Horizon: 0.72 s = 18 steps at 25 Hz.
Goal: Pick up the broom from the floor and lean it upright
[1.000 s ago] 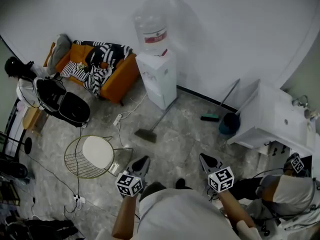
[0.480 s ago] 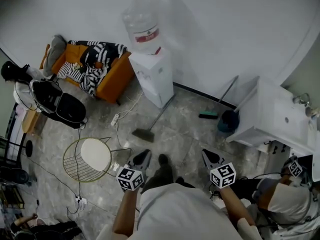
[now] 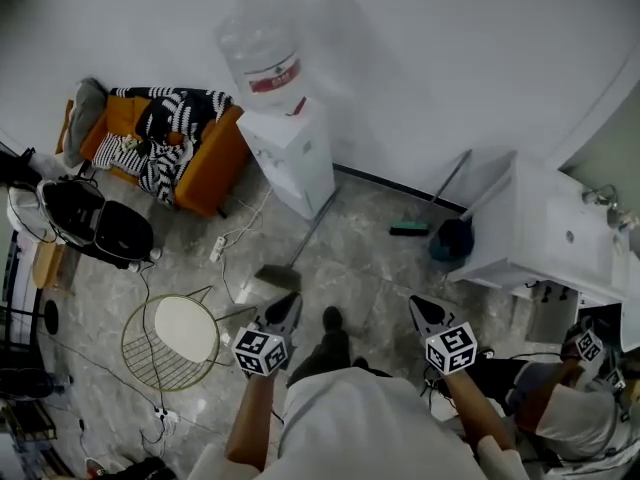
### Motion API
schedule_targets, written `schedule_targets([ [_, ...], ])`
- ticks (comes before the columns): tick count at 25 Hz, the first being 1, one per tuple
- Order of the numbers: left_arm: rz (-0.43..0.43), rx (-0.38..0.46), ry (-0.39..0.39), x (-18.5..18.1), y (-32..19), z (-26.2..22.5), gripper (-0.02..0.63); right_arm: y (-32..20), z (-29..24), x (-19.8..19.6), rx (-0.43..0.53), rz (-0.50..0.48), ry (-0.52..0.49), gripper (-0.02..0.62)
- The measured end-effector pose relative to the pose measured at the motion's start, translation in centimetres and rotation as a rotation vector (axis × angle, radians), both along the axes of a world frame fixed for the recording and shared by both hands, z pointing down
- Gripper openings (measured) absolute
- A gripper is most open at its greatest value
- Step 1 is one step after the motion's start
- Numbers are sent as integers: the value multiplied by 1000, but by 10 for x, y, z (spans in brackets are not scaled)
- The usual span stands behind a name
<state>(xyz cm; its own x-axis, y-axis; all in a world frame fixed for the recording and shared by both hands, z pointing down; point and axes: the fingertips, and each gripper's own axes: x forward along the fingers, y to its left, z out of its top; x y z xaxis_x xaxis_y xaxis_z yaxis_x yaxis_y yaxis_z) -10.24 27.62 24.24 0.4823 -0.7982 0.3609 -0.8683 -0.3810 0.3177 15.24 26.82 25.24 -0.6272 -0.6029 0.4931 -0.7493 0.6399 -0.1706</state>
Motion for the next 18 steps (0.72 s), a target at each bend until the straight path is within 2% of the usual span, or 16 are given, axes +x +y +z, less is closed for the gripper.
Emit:
schedule_targets([
  [7, 72, -36, -11, -26, -73, 23, 25, -67, 9, -26, -29, 13, 65, 0],
  [18, 143, -47, 56, -73, -159, 46, 25, -157, 11, -109, -19, 8, 127, 0],
])
